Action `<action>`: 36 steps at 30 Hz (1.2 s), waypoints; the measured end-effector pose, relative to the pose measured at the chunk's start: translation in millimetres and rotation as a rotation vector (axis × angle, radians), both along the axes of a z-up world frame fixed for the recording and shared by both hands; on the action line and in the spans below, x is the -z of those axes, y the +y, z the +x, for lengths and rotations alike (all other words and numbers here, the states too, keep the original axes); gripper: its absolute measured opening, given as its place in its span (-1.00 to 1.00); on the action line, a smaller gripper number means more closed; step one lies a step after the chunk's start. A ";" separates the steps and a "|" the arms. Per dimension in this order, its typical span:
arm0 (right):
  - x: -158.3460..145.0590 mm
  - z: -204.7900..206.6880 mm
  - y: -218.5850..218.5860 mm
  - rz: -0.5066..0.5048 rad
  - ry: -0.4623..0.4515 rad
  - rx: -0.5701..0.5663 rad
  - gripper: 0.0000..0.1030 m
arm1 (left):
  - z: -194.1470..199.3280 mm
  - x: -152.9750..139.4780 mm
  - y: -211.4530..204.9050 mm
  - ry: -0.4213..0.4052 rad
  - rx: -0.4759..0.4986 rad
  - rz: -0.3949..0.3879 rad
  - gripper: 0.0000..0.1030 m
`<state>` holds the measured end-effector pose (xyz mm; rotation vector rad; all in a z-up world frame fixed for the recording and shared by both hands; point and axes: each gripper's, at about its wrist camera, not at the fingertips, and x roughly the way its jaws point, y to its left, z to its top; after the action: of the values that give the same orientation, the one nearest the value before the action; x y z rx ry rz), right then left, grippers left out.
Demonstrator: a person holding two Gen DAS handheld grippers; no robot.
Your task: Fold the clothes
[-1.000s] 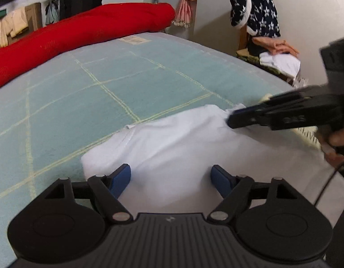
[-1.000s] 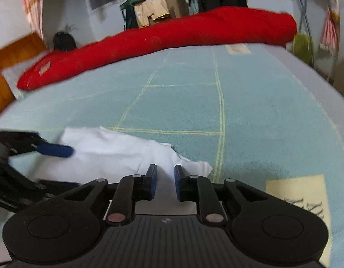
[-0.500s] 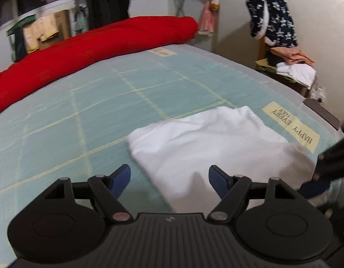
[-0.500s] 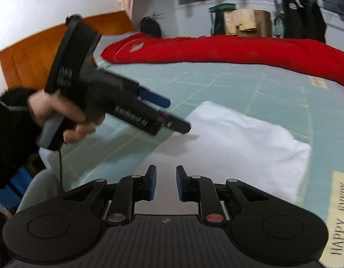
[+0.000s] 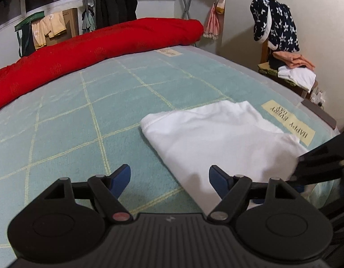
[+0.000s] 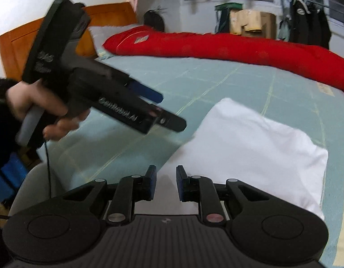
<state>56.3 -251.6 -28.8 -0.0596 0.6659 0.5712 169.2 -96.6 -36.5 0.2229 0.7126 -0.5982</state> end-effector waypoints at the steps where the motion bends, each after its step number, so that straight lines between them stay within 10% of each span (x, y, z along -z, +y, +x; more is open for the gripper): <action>1: 6.0 4.5 2.7 -0.007 0.022 0.014 -0.54 | 0.2 -1.2 -0.4 -0.002 0.003 -0.004 0.50; 15: 15.9 -35.0 -64.7 -0.049 0.030 0.284 -0.11 | -15.1 9.5 -44.7 -0.032 0.153 -0.023 0.53; 19: 34.9 -42.8 -80.6 0.013 0.072 0.336 -0.08 | -9.5 41.4 -61.6 0.009 0.104 0.065 0.56; 31: 3.8 -12.5 -97.6 0.075 -0.080 0.334 0.40 | -35.5 30.0 -53.6 0.025 0.101 -0.011 0.57; 36: 25.7 -2.4 -112.1 0.118 -0.003 0.385 0.42 | -38.6 48.6 -57.5 0.037 0.051 0.002 0.66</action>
<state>53.9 -363.8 -54.5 0.1749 0.6201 0.2382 130.6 -154.1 -85.1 0.2326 0.7454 -0.6514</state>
